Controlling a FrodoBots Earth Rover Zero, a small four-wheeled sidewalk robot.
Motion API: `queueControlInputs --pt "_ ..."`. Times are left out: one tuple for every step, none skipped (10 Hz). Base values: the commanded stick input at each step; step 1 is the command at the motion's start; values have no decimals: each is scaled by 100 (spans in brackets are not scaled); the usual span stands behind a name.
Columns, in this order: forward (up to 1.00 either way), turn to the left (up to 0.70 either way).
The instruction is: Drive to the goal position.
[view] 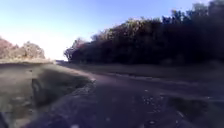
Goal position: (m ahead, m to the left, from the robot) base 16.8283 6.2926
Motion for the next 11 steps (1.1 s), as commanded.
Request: queueControlInputs --pt "70 0" --pt "70 0" --pt "70 0" --pt "70 0" --pt "70 0" --pt "70 0" --pt "70 0" --pt "70 0" --pt "70 0" --pt "70 0" --pt "70 0"
